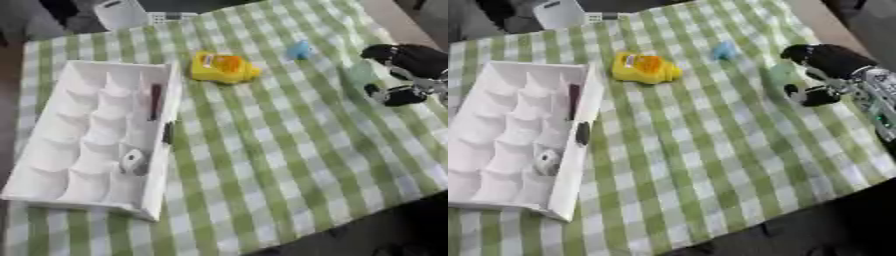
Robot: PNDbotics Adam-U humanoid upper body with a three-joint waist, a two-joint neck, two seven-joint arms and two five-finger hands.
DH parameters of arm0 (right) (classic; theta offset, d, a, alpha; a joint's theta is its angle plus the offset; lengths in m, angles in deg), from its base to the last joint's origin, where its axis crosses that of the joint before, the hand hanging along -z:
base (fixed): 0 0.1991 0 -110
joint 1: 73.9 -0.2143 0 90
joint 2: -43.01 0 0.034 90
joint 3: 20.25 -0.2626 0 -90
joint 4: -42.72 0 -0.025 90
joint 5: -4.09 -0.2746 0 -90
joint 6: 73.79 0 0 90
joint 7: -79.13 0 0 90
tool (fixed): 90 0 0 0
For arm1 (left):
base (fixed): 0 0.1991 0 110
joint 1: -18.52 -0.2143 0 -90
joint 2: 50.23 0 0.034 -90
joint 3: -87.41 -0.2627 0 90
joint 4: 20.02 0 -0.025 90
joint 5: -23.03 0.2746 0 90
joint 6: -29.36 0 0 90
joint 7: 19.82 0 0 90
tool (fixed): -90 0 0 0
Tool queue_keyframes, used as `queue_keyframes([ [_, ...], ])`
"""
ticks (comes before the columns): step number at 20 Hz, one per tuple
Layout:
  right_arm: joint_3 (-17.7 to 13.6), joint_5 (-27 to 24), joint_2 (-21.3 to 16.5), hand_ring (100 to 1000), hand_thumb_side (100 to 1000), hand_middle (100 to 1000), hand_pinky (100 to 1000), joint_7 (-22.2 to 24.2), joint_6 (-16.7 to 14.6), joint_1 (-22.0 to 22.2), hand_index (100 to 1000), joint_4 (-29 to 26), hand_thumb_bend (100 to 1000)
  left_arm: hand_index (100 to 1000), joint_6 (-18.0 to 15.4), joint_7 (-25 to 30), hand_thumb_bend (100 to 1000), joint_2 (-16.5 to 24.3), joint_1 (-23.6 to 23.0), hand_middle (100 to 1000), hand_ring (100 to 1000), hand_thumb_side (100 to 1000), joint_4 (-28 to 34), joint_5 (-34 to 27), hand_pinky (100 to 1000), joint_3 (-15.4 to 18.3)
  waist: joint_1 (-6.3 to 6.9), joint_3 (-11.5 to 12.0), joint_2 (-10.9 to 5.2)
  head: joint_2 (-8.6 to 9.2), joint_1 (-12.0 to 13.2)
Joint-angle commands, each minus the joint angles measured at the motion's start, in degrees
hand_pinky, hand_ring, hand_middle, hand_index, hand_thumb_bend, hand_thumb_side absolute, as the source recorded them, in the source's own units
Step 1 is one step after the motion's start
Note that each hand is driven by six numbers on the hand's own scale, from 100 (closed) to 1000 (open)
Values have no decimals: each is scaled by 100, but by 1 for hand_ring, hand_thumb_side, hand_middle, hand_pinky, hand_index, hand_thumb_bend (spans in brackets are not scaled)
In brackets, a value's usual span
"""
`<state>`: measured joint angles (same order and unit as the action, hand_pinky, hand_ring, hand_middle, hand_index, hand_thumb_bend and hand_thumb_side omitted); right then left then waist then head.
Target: Pick up objects on the table and place them in the box.
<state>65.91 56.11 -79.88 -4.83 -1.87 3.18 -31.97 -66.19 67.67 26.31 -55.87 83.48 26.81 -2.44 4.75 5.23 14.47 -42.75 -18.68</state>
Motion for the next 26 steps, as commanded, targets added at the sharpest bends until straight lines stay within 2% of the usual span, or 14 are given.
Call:
queue_keyframes([
  [1,-71,-5,-288,827,255,924,858,-43,11,-79,1000,-9,224,861,-12,15,145,126,57,941,653,953,71,-36,761,-14,-29,18,-82,43,-4],
  [12,-50,2,-300,820,253,913,852,-127,32,-153,1000,60,221,861,-20,38,143,138,97,941,652,954,72,-47,762,-37,-21,132,-20,91,-35],
  [26,-50,163,-243,828,271,909,858,-109,66,-84,1000,270,213,861,-30,53,141,136,119,941,651,954,70,-52,763,-43,10,151,32,87,-17],
])
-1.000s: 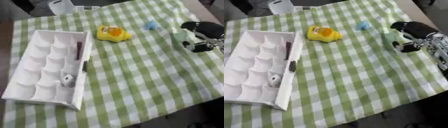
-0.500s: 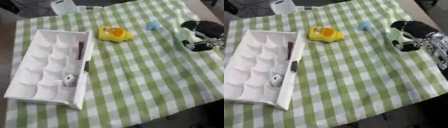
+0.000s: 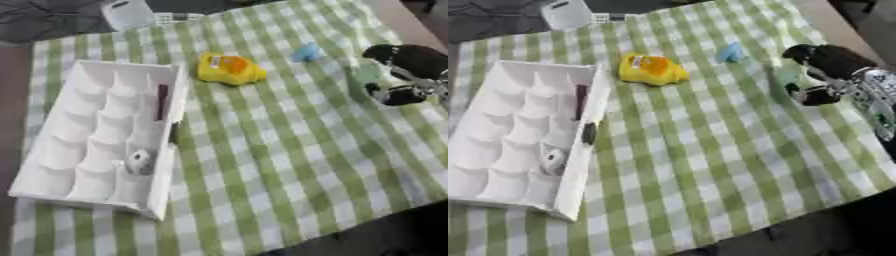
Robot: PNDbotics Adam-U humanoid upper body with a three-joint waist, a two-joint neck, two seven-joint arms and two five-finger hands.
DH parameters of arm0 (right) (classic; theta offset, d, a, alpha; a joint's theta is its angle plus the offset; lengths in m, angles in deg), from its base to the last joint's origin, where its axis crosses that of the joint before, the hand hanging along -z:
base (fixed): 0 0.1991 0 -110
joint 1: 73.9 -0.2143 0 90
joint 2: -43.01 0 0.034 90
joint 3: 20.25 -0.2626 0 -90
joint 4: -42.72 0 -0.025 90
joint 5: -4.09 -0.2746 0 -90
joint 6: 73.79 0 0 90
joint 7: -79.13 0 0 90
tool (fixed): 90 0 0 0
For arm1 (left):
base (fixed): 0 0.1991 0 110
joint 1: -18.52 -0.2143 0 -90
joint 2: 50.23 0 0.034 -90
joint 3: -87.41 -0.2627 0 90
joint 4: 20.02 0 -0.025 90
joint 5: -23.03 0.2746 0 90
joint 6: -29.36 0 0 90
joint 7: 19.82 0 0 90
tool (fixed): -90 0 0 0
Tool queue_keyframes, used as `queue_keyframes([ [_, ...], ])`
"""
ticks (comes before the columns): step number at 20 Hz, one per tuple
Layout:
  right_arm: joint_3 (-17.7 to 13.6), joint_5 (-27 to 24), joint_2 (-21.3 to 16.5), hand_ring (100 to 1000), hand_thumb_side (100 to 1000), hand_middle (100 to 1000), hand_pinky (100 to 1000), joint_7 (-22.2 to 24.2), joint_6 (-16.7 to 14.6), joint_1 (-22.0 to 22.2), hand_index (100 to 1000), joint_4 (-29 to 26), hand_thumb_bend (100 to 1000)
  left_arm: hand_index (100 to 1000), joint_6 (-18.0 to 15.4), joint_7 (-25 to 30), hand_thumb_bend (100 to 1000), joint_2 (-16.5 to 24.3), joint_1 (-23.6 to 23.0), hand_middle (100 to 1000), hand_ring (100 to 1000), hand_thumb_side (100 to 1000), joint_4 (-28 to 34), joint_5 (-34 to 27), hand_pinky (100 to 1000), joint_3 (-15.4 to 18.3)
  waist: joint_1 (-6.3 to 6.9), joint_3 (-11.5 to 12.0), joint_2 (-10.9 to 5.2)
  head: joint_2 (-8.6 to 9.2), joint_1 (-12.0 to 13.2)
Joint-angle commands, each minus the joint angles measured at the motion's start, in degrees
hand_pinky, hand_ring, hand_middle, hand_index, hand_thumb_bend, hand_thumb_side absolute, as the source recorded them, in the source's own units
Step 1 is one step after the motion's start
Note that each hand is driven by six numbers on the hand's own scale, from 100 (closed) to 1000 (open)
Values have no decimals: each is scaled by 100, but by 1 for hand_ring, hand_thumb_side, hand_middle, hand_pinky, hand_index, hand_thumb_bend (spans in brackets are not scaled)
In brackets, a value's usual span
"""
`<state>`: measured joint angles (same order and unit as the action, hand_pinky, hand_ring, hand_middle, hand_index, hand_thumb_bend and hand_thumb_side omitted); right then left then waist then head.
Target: Pick up objects on the table and place them in the box.
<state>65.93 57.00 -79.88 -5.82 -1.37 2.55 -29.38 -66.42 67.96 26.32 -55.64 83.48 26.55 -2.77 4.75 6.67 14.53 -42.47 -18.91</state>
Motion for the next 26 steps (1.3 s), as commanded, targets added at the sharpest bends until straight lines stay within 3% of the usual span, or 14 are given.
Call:
queue_keyframes([
  [1,-49,85,-235,828,271,909,858,-10,15,-19,1000,27,213,861,-8,28,141,135,100,941,651,954,70,-26,763,-13,10,11,28,62,5],
  [15,21,199,-122,829,309,886,861,43,-82,-17,1000,160,192,861,-13,38,141,124,110,941,651,955,74,-40,765,-12,23,40,48,64,10],
  [18,31,264,-100,768,291,773,842,51,-120,-9,975,138,221,861,-12,41,141,120,109,941,651,955,76,-41,765,-12,24,34,48,62,15],
  [19,31,290,-94,768,291,773,842,37,-124,-5,975,128,221,861,-13,42,141,120,109,941,651,955,77,-42,765,-12,25,33,47,61,14],
  [20,31,314,-89,685,289,662,798,20,-126,-1,927,120,238,861,-13,41,142,120,108,941,650,955,77,-41,765,-11,25,32,45,60,14],
  [23,38,378,-74,652,289,631,781,-45,-133,9,912,103,248,861,-12,38,142,117,107,941,651,955,77,-43,765,-9,27,27,38,57,16],
  [24,39,390,-70,503,278,497,679,-64,-133,11,823,102,285,861,-11,38,142,116,106,940,650,955,76,-44,766,-9,28,24,34,58,17],
  [25,44,408,-65,503,278,497,679,-90,-136,17,823,94,285,861,-10,38,142,115,105,940,650,955,75,-45,766,-8,28,21,28,58,17],
  [26,45,424,-61,437,269,443,621,-117,-137,22,761,89,305,861,-10,37,142,115,104,940,650,954,75,-46,766,-8,29,18,24,57,17],
])
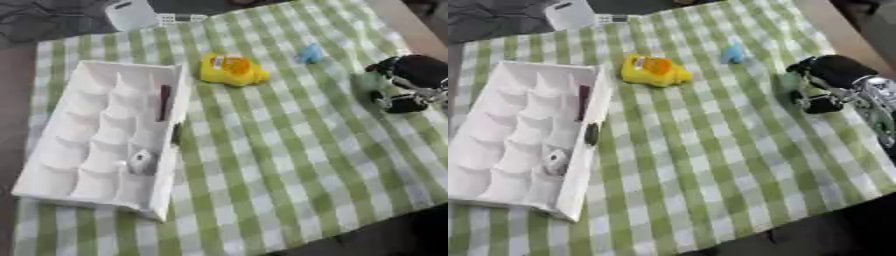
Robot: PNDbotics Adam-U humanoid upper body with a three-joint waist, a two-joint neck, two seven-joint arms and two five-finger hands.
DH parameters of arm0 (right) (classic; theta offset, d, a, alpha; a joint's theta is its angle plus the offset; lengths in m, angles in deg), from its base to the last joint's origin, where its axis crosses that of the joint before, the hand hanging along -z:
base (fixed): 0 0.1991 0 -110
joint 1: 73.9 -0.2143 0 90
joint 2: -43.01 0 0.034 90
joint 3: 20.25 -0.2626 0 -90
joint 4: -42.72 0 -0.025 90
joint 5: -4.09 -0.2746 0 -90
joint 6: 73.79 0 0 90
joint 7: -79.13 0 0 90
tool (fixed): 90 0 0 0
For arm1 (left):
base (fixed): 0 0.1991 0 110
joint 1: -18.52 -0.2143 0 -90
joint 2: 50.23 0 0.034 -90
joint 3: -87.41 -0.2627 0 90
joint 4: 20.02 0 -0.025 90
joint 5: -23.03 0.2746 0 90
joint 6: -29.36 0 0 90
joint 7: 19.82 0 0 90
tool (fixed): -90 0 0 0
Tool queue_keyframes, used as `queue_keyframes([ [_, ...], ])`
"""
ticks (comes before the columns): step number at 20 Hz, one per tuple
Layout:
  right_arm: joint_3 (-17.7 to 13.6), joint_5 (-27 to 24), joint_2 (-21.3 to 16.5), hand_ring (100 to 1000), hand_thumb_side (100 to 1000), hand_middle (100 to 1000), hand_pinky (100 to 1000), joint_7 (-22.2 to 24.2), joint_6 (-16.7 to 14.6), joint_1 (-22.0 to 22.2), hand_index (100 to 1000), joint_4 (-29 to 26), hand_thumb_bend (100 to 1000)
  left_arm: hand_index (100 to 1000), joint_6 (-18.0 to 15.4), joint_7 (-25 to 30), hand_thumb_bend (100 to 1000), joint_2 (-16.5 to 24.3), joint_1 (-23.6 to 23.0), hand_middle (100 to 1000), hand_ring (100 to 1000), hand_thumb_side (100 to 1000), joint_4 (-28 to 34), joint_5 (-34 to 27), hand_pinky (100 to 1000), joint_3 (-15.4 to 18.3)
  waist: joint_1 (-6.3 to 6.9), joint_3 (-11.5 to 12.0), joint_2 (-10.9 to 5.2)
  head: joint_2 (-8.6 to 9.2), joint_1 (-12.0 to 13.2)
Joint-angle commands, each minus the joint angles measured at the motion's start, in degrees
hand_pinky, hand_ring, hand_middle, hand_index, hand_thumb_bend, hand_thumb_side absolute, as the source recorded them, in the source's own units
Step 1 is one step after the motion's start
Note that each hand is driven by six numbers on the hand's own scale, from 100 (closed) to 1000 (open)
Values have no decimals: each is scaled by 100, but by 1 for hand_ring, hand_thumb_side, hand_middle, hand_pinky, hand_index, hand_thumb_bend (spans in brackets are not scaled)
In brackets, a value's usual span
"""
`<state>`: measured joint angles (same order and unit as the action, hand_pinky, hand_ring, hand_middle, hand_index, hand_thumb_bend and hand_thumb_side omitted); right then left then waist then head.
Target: Pick up objects on the table and place them in the box.
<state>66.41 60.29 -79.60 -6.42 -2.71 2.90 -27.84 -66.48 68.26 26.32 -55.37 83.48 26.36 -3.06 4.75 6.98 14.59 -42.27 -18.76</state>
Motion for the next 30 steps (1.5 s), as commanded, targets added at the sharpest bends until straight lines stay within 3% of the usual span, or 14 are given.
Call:
queue_keyframes([
  [1,-3,107,-85,413,267,421,598,-96,-3,-5,736,-70,315,861,-4,6,142,114,76,940,650,954,76,-28,766,20,31,-17,11,37,4],
  [6,-40,146,-77,298,233,303,459,-391,19,17,572,-56,356,860,-3,1,142,111,71,940,650,954,74,-34,766,22,40,-35,-12,38,7],
  [12,-72,128,-70,274,191,278,437,-962,23,66,539,-187,370,860,-1,-4,142,108,70,939,650,953,73,-37,766,27,40,-69,-39,46,19],
  [17,-124,-122,-44,253,100,260,402,-1173,9,184,513,-942,340,860,5,-15,144,98,61,939,650,952,77,-34,767,40,22,-115,-65,38,45],
  [20,-154,-465,-20,244,100,251,384,-1087,129,281,502,-1490,290,860,9,-19,145,92,56,939,650,952,81,-30,767,44,4,-138,-79,33,60],
  [21,-154,-637,4,234,100,241,362,-1047,170,301,492,-1655,189,860,11,-20,146,90,53,939,650,952,82,-29,767,45,-5,-145,-86,30,63],
  [25,-127,-1336,34,232,100,238,358,-774,321,367,488,-2220,157,860,17,-25,147,88,46,939,650,952,88,-26,767,51,-37,-151,-100,22,68],
  [30,-68,-1578,67,231,100,238,359,-531,408,366,487,-2608,154,860,24,-28,148,84,43,939,650,952,96,-28,768,52,-64,-143,-110,10,65],
])
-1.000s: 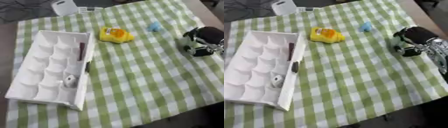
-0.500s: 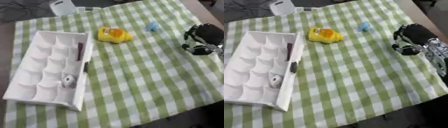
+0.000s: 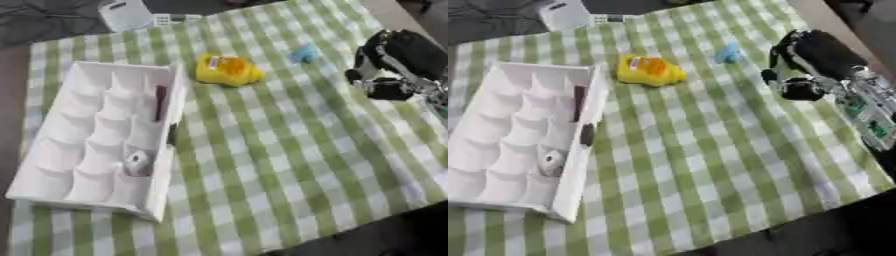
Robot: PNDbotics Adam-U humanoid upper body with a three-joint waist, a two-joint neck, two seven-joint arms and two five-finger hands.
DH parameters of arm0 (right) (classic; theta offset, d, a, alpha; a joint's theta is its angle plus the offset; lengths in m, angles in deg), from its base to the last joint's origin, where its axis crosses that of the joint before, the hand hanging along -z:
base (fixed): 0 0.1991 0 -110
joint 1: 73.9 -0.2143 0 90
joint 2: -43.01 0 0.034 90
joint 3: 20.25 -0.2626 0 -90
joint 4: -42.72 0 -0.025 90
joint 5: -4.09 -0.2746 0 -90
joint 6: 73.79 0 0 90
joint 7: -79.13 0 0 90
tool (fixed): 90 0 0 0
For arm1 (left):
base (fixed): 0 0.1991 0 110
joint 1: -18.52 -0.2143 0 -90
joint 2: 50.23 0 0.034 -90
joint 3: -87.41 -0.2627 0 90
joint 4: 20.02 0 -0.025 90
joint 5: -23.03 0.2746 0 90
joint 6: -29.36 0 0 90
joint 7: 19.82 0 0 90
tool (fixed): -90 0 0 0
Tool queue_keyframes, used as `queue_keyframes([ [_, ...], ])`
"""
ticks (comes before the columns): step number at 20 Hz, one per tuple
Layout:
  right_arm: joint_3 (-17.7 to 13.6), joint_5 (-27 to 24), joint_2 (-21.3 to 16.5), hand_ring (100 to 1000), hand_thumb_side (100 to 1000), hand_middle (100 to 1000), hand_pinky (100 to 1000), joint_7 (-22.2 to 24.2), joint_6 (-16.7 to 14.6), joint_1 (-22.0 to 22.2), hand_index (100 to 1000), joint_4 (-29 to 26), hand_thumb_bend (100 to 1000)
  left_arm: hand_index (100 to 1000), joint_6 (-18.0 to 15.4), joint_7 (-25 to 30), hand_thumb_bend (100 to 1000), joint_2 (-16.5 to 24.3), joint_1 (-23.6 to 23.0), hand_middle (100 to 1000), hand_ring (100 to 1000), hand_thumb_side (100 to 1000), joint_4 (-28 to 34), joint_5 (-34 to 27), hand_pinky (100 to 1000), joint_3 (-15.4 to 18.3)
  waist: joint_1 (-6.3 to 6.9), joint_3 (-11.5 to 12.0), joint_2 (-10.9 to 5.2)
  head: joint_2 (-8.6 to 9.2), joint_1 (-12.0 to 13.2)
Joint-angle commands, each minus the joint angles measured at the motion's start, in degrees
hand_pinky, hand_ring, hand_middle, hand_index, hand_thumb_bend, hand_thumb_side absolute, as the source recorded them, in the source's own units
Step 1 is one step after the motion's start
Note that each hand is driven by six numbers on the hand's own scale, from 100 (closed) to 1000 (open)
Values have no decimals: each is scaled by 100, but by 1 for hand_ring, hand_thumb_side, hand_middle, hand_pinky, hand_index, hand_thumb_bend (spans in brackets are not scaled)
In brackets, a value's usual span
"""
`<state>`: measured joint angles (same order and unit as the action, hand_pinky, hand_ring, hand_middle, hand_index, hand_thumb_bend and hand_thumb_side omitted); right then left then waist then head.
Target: Pick up objects on the table and place them in the box.
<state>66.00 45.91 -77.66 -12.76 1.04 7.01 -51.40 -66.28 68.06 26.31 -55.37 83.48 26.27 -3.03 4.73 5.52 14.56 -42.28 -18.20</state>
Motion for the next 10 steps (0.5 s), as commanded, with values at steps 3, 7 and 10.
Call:
queue_keyframes([
  [3,-15,-227,-70,244,100,251,361,173,63,-27,501,-288,100,860,5,-12,149,84,43,939,650,952,100,-18,768,53,-73,0,-115,14,13],
  [7,-8,-850,132,291,100,304,392,313,-120,114,559,-538,100,860,9,-28,150,77,38,939,650,953,103,-18,768,69,-74,-37,-103,16,39],
  [10,-82,-1390,285,297,100,309,395,548,-299,291,566,-912,100,860,12,-43,150,77,39,939,650,953,107,-15,768,85,-76,-78,-89,10,70],
])
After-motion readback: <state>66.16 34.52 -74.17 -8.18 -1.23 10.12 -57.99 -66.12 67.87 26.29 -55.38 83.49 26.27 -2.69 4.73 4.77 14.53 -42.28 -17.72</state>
